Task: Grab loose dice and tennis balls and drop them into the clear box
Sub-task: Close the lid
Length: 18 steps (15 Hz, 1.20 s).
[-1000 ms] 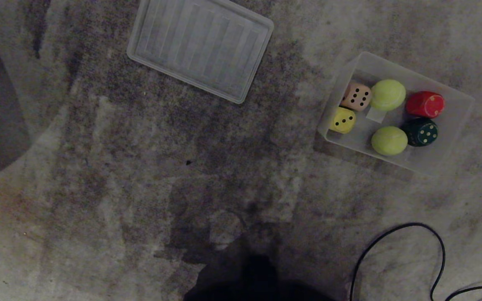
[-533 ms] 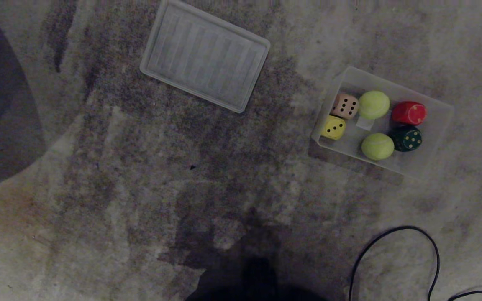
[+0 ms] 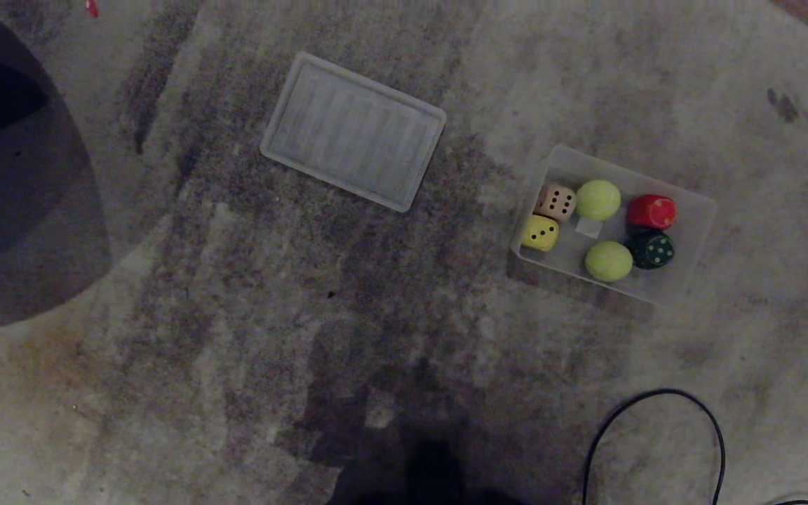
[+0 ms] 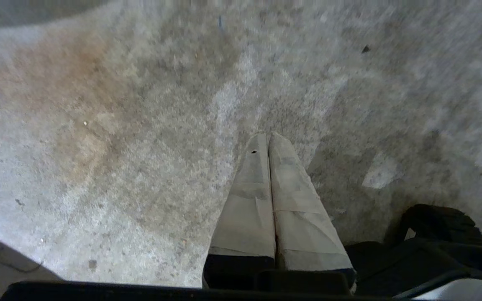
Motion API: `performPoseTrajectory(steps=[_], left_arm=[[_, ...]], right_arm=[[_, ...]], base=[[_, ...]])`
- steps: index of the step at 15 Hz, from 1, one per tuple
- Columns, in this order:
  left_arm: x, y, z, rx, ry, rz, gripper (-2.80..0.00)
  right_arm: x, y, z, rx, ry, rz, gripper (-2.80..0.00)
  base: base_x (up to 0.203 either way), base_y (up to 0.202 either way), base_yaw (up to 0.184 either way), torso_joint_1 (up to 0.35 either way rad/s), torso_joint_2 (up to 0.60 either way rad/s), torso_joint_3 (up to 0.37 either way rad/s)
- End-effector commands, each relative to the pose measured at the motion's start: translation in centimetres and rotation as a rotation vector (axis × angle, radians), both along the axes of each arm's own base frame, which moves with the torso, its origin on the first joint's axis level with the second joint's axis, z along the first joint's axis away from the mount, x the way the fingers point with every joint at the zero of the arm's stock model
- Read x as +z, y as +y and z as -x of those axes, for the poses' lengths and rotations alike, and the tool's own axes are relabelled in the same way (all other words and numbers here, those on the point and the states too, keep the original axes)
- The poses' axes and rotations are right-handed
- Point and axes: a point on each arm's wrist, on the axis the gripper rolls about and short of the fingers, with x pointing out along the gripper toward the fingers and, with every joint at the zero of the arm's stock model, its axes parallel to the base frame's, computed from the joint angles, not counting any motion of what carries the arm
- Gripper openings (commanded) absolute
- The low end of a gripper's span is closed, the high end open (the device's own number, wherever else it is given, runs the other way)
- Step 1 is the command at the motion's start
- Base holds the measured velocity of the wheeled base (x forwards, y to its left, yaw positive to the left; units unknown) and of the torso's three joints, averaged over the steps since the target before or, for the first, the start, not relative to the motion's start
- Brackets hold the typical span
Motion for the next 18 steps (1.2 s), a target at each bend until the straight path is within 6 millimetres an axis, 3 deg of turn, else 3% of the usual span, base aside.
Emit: performPoseTrajectory(steps=[1,18], left_arm=[[-0.03,0.00,-0.02,0.001,0.002,0.000,-2.80],[-0.03,0.00,-0.02,0.002,0.002,0.007,-2.80]], right_arm=[[0.00,0.00,-0.02,0.001,0.004,0.000,-2.80],[0.00,0.00,-0.02,0.001,0.004,0.000,-2.80]], base=[[0.000,0.000,0.000,-0.002,0.00,0.198],[0.000,0.000,0.000,0.002,0.00,0.201]])
